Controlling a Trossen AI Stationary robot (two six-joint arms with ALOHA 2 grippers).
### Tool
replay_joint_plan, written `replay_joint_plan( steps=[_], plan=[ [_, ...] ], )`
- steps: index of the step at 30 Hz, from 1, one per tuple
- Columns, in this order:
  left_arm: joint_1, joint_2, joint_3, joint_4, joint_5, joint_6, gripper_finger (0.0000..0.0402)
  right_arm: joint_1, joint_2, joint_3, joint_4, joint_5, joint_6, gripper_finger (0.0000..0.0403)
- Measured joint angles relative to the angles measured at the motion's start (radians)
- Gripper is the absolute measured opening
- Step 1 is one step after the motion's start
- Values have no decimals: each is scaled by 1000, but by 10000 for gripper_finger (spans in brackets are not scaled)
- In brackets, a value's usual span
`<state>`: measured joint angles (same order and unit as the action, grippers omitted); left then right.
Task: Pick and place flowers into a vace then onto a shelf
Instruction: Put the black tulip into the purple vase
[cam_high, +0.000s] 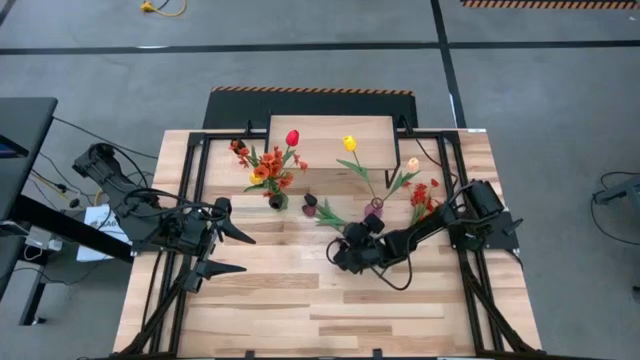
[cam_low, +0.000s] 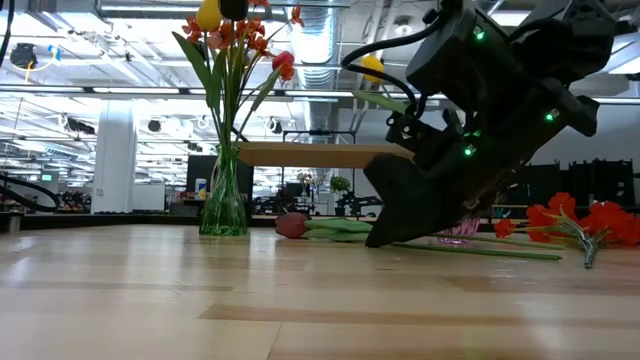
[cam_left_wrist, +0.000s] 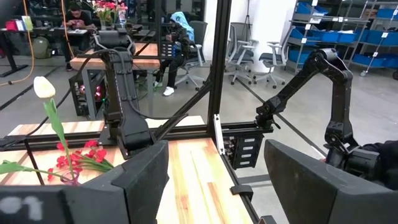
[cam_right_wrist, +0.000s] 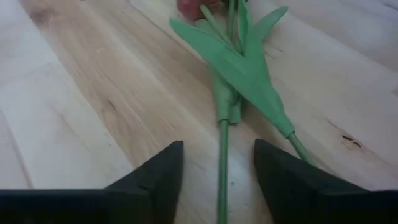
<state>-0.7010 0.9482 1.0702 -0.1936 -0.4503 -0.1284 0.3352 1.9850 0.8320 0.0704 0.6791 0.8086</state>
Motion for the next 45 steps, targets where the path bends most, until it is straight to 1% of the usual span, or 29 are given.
replay_joint_plan(
  steps=[9,11,16,20,22,23,27,34,38,42,45],
  plan=[
    [0,0,0,-6,0,-8,254,27,0,-6,-6,10,20,31],
    [0,0,0,-8,0,-8,254,38,0,-6,-5,9,22,9],
    [0,0,0,-8,-1,-16,254,67,3,-7,1,16,26,4],
    [0,0,0,-8,-1,-19,254,79,-7,-12,40,-1,-31,3],
    [0,0,0,-8,-1,-25,254,79,-28,-11,51,-95,-53,2],
    [0,0,0,-7,-1,-25,254,79,-31,-10,57,-125,-54,2],
    [0,0,0,-8,-1,-40,254,82,-58,-11,71,-213,-102,1],
    [0,0,0,-13,0,-49,254,86,-83,-11,110,-326,-161,1],
    [0,0,0,-14,0,-49,254,86,-88,-11,160,-413,-202,1],
    [0,0,0,-20,0,-49,254,90,-103,-12,212,-546,-255,0],
    [0,0,0,-22,0,-51,254,95,-126,-2,231,-582,-287,0]
  ],
)
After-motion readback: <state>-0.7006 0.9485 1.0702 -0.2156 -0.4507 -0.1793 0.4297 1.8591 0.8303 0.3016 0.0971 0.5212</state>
